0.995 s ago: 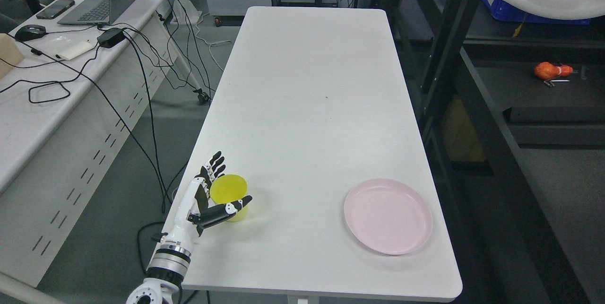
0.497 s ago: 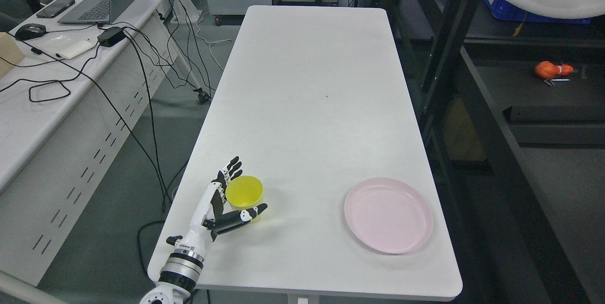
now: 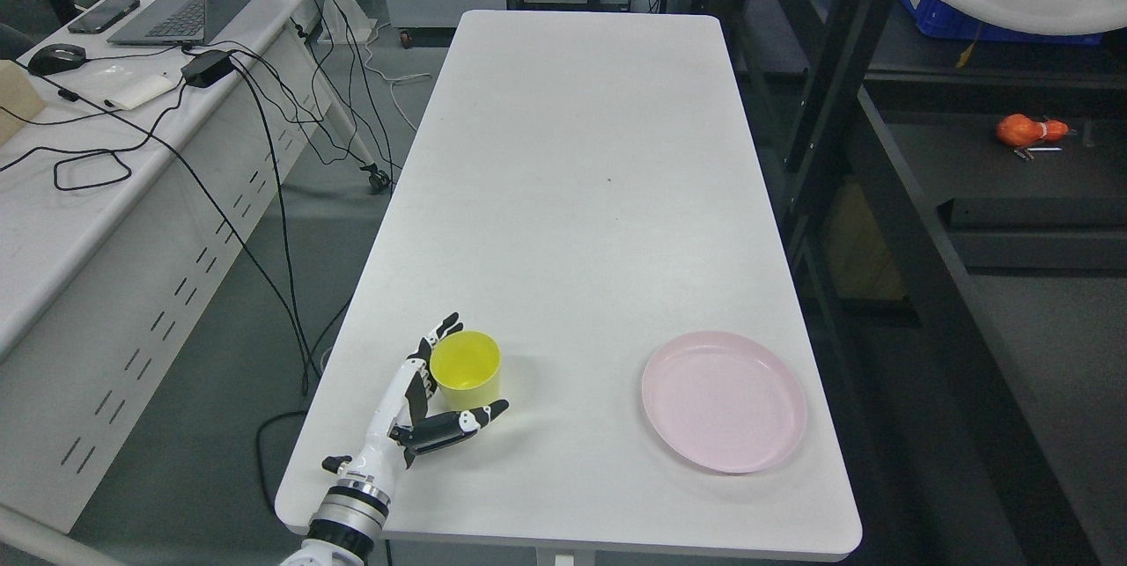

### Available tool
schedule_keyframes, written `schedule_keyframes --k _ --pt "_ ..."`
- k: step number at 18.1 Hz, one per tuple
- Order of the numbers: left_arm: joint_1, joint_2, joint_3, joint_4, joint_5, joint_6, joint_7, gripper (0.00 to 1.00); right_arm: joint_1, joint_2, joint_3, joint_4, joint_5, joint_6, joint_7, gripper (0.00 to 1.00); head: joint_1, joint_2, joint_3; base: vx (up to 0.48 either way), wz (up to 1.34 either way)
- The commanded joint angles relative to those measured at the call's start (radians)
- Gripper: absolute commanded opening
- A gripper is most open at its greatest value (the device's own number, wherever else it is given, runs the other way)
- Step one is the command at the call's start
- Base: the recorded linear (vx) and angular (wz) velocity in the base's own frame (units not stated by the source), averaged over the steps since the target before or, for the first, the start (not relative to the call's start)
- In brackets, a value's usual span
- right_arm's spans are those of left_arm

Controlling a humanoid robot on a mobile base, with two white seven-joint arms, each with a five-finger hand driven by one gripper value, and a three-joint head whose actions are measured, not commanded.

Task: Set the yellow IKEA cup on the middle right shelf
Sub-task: 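Close the left hand around the yellow cup and lift it, then hold the yellow cup in the left hand while turning toward the shelves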

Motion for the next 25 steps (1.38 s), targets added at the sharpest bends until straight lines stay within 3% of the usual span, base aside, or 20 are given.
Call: schedule_keyframes --k 1,6,9,13,25 --pt "-0.021 0.021 -0.010 0.105 0.001 0.007 0.000 0.96 0.011 -0.017 0.017 0.000 -0.025 0.002 -0.215 0.99 0.0000 0.000 0.000 0.000 0.00" --pt "-0.022 0.017 0.050 0.097 0.008 -0.039 0.000 0.62 0.011 -0.017 0.017 0.000 -0.025 0.002 -0.215 0.99 0.0000 0.000 0.000 0.000 0.00" --pt "-0.022 0.017 0.085 0.097 0.056 -0.137 0.000 0.29 0.011 -0.017 0.017 0.000 -0.025 0.002 -0.215 0.99 0.0000 0.000 0.000 0.000 0.00" --pt "-0.022 0.017 0.097 0.077 0.097 -0.203 0.000 0.10 0.011 -0.017 0.017 0.000 -0.025 0.002 -0.215 0.99 0.0000 0.000 0.000 0.000 0.00" --pt "-0.004 0.017 0.093 -0.007 0.125 -0.204 0.000 0.07 0.011 -0.017 0.017 0.000 -0.025 0.002 -0.215 0.99 0.0000 0.000 0.000 -0.028 0.00"
